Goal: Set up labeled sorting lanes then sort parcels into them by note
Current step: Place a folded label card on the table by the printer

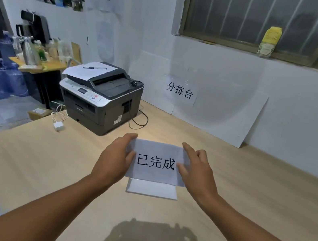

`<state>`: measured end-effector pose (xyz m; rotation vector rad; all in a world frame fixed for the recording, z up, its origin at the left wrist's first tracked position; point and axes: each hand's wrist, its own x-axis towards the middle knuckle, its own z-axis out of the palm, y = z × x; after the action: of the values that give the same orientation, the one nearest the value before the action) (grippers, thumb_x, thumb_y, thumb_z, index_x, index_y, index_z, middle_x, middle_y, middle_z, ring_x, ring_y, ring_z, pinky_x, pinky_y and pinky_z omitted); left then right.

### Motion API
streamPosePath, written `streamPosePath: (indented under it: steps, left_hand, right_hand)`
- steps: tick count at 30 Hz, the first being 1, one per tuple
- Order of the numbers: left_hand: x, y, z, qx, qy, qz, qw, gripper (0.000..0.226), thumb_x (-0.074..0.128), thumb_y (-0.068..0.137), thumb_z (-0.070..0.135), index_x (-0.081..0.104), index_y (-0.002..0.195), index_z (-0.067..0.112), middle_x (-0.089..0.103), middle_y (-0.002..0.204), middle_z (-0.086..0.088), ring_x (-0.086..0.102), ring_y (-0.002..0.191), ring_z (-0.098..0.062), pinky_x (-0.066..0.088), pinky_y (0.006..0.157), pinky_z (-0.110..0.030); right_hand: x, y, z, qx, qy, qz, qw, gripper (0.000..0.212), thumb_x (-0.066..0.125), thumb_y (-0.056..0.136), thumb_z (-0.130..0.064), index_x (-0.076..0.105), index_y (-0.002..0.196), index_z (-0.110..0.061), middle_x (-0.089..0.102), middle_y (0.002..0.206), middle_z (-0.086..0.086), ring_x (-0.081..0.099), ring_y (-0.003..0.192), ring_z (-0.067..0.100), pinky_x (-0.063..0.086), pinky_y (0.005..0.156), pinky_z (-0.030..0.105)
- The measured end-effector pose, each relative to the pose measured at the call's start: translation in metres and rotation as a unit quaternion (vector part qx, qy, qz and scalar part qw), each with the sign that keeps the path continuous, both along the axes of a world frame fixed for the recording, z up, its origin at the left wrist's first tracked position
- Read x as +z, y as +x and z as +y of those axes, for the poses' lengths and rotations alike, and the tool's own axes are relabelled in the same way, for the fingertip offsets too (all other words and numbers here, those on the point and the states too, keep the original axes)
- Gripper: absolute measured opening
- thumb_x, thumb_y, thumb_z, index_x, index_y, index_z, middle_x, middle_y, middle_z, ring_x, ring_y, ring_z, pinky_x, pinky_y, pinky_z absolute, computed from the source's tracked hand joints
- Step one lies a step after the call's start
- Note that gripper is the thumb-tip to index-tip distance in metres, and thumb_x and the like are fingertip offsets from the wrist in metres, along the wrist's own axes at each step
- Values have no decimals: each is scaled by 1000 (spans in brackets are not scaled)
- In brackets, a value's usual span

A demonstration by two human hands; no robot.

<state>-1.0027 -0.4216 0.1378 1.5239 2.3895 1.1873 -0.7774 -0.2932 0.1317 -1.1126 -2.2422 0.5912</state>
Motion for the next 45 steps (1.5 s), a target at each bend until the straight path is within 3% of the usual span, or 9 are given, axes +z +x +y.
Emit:
streamPosePath:
  steps: [6,12,17,22,27,33,39,45]
  left_hand:
    - [-18,-69,83,-43,-19,-7,999,42,60,97,23,47,135,35,61,127,8,53,103,-6,46,79,-29]
    - [-58,-133,177,-87,-37,-13,995,43,59,98,21,45,136,35,60,130,9,57,111,-12,52,85,-35]
    - [-105,-188,273,-142,-41,-27,989,43,60,97,19,40,126,45,56,114,15,52,95,-8,44,68,-26]
    - [-156,-230,352,-158,-64,-51,984,41,56,99,19,40,131,40,54,130,8,47,99,-7,41,78,-29]
    - [-204,-262,412,-167,-66,-75,981,40,54,101,17,39,131,38,51,127,3,45,95,-8,38,79,-29]
    - [-247,-276,456,-192,-62,-87,976,40,55,98,14,43,130,34,51,119,4,41,91,-4,34,78,-26]
    - [-273,-274,464,-223,-80,-81,968,38,52,101,19,42,133,37,49,119,9,41,91,-3,33,79,-26]
    - [-273,-274,467,-225,-82,-88,967,47,53,101,17,42,143,33,52,123,4,42,95,-2,32,83,-22]
  right_hand:
    - [-17,-65,58,-56,-14,-13,998,61,63,98,-26,39,153,-38,38,115,-8,53,100,17,52,82,37]
    - [-51,-121,122,-104,-29,-17,994,61,61,98,-20,37,153,-35,39,116,-7,53,106,19,49,83,33]
    - [-98,-174,184,-172,-61,-13,983,65,59,100,-19,31,157,-34,35,119,-10,50,110,17,51,91,34]
    - [-141,-225,252,-230,-83,-4,970,56,57,98,-11,42,149,-31,36,121,-8,49,113,21,50,94,37]
    - [-182,-261,306,-240,-64,-11,969,53,56,99,-8,45,146,-29,35,119,-8,48,111,22,47,89,35]
    - [-227,-274,339,-261,-59,-30,963,54,57,100,-11,44,151,-23,41,126,2,49,110,25,46,91,35]
    - [-258,-268,338,-287,-70,-36,955,52,56,100,-12,45,150,-23,41,129,2,48,110,24,46,90,36]
    - [-257,-268,342,-289,-92,-33,952,58,57,100,-15,39,154,-27,40,134,2,49,112,22,48,94,37]
